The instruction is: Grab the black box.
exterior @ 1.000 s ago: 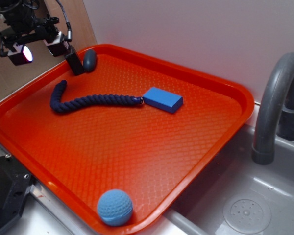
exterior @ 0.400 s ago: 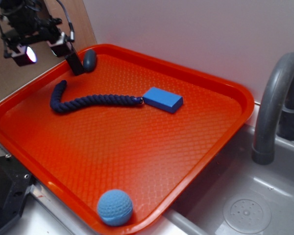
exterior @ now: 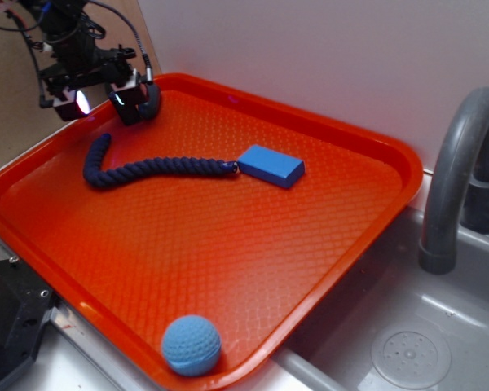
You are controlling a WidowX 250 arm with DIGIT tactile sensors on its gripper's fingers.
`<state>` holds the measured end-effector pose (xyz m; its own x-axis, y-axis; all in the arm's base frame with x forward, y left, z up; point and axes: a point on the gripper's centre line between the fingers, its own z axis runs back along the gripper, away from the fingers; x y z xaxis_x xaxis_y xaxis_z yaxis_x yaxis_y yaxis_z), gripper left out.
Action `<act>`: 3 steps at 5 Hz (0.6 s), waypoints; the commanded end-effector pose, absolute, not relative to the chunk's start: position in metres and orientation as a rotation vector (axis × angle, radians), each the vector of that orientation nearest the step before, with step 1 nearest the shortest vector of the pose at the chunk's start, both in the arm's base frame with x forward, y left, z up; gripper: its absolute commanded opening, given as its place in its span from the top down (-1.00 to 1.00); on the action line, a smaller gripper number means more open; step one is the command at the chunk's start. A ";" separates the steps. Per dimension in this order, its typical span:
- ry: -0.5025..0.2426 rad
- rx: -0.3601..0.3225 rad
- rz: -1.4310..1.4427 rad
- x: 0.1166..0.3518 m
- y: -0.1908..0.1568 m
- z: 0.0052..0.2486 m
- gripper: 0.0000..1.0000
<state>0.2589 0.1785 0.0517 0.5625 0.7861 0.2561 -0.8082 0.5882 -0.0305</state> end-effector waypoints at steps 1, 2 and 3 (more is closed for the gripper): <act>-0.318 0.085 0.945 0.272 0.198 0.075 -1.00; -0.302 0.100 0.943 0.272 0.199 0.067 -1.00; -0.314 0.086 0.942 0.273 0.195 0.073 -1.00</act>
